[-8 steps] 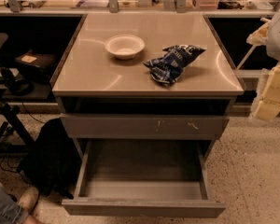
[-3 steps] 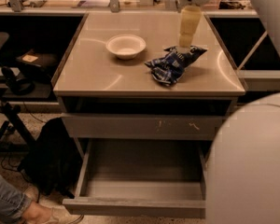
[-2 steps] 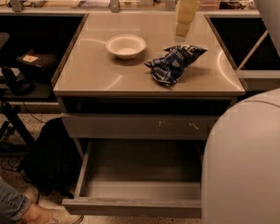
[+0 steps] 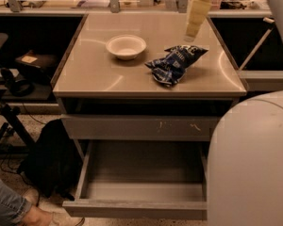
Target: Place blue chip bag into middle drawer
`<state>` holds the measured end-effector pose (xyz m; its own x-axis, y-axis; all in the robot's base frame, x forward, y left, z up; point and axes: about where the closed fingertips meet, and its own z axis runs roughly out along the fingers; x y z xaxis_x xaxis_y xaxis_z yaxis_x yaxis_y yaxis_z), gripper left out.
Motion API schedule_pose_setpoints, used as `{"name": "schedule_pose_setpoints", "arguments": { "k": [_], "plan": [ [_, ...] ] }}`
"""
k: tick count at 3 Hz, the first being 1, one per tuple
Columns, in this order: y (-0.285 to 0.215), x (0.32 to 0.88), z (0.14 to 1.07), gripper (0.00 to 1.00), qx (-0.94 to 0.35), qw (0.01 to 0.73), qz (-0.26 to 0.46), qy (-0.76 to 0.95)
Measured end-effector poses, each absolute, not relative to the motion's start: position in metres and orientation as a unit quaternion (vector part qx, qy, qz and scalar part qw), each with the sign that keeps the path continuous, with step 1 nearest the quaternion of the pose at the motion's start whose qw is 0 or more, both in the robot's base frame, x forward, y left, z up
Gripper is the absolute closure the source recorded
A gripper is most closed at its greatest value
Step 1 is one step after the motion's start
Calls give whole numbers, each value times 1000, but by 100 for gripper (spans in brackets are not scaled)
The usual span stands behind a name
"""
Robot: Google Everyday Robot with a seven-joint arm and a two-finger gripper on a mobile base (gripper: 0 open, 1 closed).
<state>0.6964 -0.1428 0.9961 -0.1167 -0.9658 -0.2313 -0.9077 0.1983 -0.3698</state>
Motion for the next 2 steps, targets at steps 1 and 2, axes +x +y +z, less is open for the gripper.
{"name": "schedule_pose_setpoints", "arguments": {
  "k": [1,2],
  "plan": [
    [-175,708,977,0,-617,236,-23,750],
    [-179,727,932,0,-611,253,39,749]
  ]
}}
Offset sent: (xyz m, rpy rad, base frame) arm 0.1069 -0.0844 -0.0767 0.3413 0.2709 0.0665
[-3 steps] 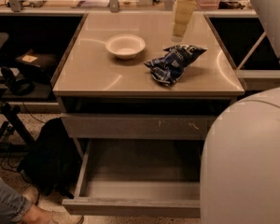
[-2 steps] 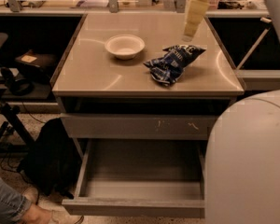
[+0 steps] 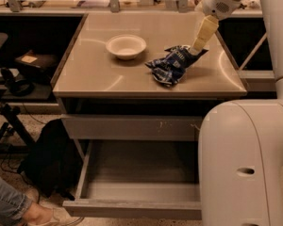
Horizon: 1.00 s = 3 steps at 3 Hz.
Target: Place blue chip bag into middle drawer
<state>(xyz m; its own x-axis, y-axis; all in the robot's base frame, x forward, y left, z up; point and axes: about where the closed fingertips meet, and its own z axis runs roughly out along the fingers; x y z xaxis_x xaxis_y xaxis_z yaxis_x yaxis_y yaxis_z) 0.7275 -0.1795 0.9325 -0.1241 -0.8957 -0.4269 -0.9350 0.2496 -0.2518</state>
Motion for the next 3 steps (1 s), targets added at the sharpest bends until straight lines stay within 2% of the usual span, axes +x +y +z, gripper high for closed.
{"name": "schedule_pose_setpoints", "arguments": {
  "k": [2,3],
  "plan": [
    [-128,751,842,0,-620,301,196,698],
    [-123,760,842,0,-614,314,194,698]
  ]
}}
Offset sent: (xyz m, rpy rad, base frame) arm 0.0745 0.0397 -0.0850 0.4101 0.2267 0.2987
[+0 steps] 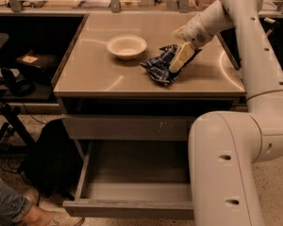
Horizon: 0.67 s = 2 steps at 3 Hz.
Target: Place blue chip bag into middle drawer
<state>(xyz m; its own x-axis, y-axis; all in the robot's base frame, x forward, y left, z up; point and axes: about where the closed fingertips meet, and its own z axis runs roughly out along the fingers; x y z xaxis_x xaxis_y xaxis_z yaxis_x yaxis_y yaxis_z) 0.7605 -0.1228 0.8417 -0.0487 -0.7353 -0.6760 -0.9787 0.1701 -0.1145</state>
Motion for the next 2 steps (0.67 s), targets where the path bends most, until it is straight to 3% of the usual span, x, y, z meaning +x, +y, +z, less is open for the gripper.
{"name": "schedule_pose_setpoints", "arguments": {
  "k": [2],
  "plan": [
    [-115,773,839,42,-608,328,191,698]
  ]
}}
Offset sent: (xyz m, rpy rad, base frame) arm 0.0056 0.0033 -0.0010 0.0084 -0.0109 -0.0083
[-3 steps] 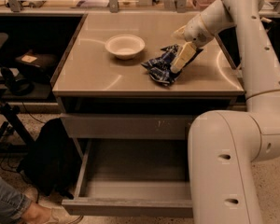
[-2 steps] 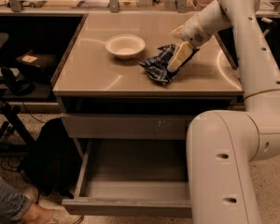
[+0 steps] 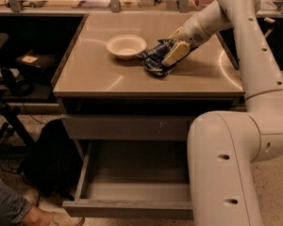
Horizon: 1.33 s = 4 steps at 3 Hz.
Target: Place blue chip bag into middle drawer
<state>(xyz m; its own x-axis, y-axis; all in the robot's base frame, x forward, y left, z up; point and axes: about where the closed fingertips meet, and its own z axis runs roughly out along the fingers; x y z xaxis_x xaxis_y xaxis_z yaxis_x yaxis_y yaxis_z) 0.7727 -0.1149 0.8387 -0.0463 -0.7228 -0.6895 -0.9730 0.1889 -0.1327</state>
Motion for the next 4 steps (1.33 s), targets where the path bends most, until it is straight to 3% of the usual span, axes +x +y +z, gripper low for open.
{"name": "schedule_pose_setpoints", "arguments": {
  "k": [2,3,4],
  "plan": [
    [-111,775,835,88,-606,331,194,697],
    [-111,774,838,100,-605,331,197,697],
    [-154,746,870,100,-575,344,206,713]
  ]
}}
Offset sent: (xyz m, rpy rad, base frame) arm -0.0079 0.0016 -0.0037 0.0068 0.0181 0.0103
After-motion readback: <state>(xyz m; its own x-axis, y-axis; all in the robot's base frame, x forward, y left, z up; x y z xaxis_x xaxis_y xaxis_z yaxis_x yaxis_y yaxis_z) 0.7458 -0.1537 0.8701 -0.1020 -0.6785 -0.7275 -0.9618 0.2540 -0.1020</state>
